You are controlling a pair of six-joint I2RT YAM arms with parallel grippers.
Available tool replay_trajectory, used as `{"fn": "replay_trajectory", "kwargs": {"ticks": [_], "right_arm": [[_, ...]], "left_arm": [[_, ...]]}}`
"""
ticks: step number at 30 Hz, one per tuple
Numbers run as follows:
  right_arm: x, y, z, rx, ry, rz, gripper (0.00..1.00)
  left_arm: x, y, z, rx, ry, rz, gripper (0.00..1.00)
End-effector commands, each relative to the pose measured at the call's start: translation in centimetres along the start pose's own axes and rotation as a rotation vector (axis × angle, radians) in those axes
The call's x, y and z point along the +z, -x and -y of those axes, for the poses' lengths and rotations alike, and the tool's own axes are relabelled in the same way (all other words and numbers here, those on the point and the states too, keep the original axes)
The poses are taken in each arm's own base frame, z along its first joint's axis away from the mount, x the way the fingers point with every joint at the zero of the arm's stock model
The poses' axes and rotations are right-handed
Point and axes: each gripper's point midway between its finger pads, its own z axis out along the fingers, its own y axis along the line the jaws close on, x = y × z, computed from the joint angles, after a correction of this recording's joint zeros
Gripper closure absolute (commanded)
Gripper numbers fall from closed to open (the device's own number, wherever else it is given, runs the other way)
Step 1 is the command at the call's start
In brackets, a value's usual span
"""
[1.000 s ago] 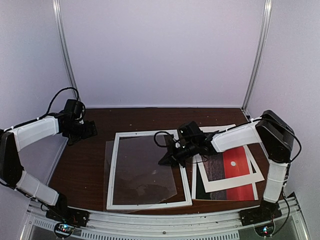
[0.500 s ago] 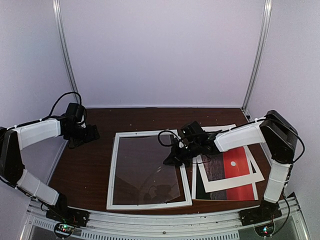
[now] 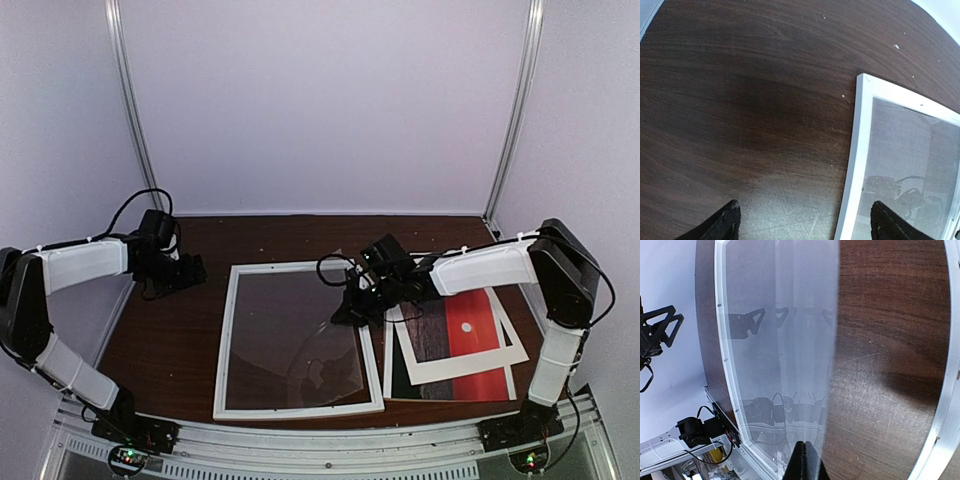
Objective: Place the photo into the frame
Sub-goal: Place the glass panel at the frame body.
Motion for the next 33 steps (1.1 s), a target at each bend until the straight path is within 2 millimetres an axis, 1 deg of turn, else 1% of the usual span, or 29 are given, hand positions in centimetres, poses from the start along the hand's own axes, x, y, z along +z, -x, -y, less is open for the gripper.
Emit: {"fn": "replay_trajectory", "kwargs": {"ticks": [1,10,23,33], "right_arm": [[-1.5,1.4,-1.4,-0.047,-0.006,0.061,1.00],[-1.4,1.7,-1.7,-0.066,-0.007,0.065,1.00],[-1.6,2.2,-2.1,-0.092,-0.019,0.077,1.00],[-2.8,2.3,-3.4,-0.129,0.006,0.097,1.00]], "left_arm": [[0.4,0.3,1.5,0.031,-0.041,0.011,0.09],[1.0,-0.4,2.7,0.062,-0.052,-0.009,0.09],[1.1,-0.7,3.0,0.072,-0.051,-0.016,0.09],[1.3,-0.8,3.0,0.073,-0.051,-0.022,0.09]]}}
